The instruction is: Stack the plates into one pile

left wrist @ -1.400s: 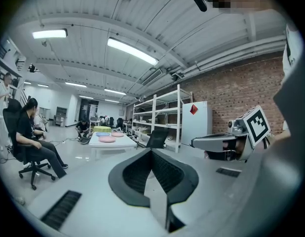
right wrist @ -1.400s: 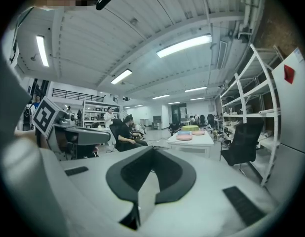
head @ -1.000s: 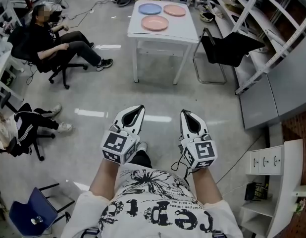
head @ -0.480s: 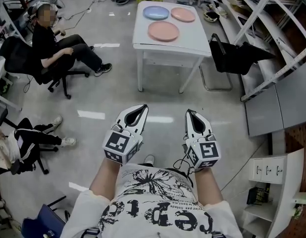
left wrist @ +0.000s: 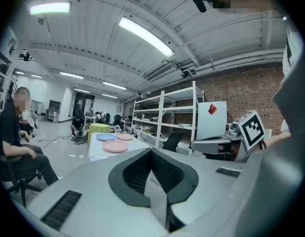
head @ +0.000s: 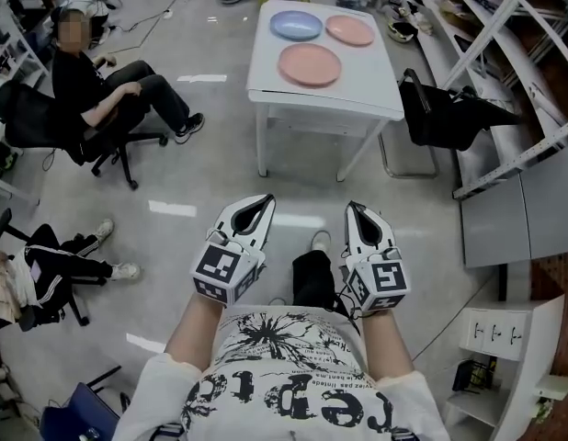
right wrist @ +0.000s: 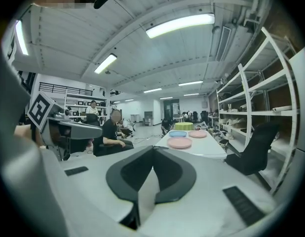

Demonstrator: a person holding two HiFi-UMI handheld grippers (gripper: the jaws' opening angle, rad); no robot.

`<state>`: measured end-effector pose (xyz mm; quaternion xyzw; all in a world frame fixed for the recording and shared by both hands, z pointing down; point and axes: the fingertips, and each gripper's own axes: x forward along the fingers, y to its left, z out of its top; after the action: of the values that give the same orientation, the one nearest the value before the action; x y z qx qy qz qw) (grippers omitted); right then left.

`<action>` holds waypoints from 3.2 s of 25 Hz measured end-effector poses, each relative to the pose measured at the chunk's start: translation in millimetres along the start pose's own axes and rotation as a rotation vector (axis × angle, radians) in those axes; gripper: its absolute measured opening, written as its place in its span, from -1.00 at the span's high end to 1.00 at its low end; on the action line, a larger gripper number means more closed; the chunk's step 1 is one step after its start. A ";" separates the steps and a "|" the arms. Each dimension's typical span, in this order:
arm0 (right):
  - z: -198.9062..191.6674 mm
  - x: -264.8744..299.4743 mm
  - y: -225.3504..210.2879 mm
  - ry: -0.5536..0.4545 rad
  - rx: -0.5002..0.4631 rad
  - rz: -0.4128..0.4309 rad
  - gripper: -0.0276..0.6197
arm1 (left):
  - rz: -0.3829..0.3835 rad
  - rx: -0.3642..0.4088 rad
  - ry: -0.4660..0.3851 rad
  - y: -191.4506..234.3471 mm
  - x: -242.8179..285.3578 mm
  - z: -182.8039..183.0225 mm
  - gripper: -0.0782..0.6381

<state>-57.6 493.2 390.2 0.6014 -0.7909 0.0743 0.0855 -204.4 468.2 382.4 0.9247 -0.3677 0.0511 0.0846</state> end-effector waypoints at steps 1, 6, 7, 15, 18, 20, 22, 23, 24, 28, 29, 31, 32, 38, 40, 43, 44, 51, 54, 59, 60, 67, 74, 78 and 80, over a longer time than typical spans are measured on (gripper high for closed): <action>1.1 11.4 -9.7 -0.002 0.005 0.005 0.90 | 0.007 0.003 0.004 4.4 11.8 0.7 0.77; 12.8 71.0 -63.4 -0.012 0.010 0.059 0.90 | 0.053 0.002 0.012 29.4 85.5 12.3 0.77; 16.5 84.8 -76.1 -0.014 0.008 0.068 0.89 | 0.061 0.003 0.010 35.3 102.8 17.2 0.77; 48.8 202.5 -200.0 0.004 -0.004 0.117 0.90 | 0.137 -0.019 0.022 84.3 252.6 54.1 0.77; 57.7 246.5 -242.3 0.013 -0.010 0.133 0.90 | 0.171 -0.032 0.032 107.3 305.4 62.9 0.77; 62.0 274.5 -265.9 0.021 -0.015 0.142 0.90 | 0.191 -0.038 0.028 122.9 335.9 68.4 0.77; 65.2 299.0 -284.8 0.027 -0.018 0.152 0.90 | 0.209 -0.050 0.025 137.4 361.5 71.5 0.77; 66.6 309.9 -292.2 0.030 -0.020 0.157 0.90 | 0.219 -0.058 0.027 143.8 371.9 72.1 0.77; 68.2 319.8 -298.5 0.034 -0.022 0.164 0.90 | 0.228 -0.066 0.031 149.5 381.1 72.8 0.77; 71.8 356.4 -319.7 0.048 -0.021 0.186 0.89 | 0.259 -0.077 0.052 171.0 412.9 74.5 0.77; 71.4 366.4 -324.2 0.052 -0.019 0.190 0.90 | 0.268 -0.080 0.058 177.7 420.1 73.2 0.77; 70.7 388.1 -330.8 0.059 -0.015 0.195 0.89 | 0.283 -0.087 0.070 193.6 433.5 69.5 0.77; 70.9 399.5 -333.1 0.063 -0.013 0.197 0.90 | 0.288 -0.090 0.075 202.6 440.2 67.9 0.77; 80.1 478.0 -342.6 0.080 -0.008 0.194 0.90 | 0.296 -0.103 0.097 270.3 488.1 70.9 0.77; 85.9 508.8 -346.4 0.088 -0.007 0.187 0.90 | 0.286 -0.104 0.102 297.1 508.5 76.6 0.77; 94.0 557.5 -353.7 0.106 -0.004 0.174 0.89 | 0.270 -0.106 0.108 339.6 539.7 86.5 0.77; 96.6 574.2 -356.1 0.112 -0.003 0.168 0.89 | 0.265 -0.108 0.110 354.5 549.6 89.4 0.77; 99.5 688.4 -373.5 0.169 0.009 0.095 0.89 | 0.240 -0.151 0.161 455.8 615.0 85.2 0.77; 94.5 731.2 -380.1 0.213 0.014 0.065 0.89 | 0.223 -0.179 0.194 491.2 638.8 77.8 0.77; 75.0 793.7 -399.7 0.306 0.037 0.041 0.83 | 0.225 -0.225 0.270 541.9 683.9 58.3 0.77; 70.3 806.8 -403.0 0.321 0.047 0.041 0.75 | 0.233 -0.231 0.285 553.0 692.1 53.2 0.77; 36.4 870.1 -420.4 0.411 0.103 0.015 0.54 | 0.239 -0.356 0.387 607.7 729.9 7.6 0.55; 10.3 921.7 -436.9 0.508 0.116 -0.014 0.56 | 0.254 -0.376 0.468 652.7 778.6 -19.5 0.43; -5.5 947.3 -437.6 0.541 0.158 -0.032 0.55 | 0.285 -0.404 0.500 676.2 789.6 -36.1 0.39; -14.4 955.9 -441.9 0.559 0.193 -0.040 0.55 | 0.297 -0.433 0.514 682.4 796.2 -44.6 0.37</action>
<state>118.6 -518.2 625.5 0.5784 -0.7141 0.3101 0.2437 -99.1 -545.8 632.0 0.7787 -0.4672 0.2144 0.3597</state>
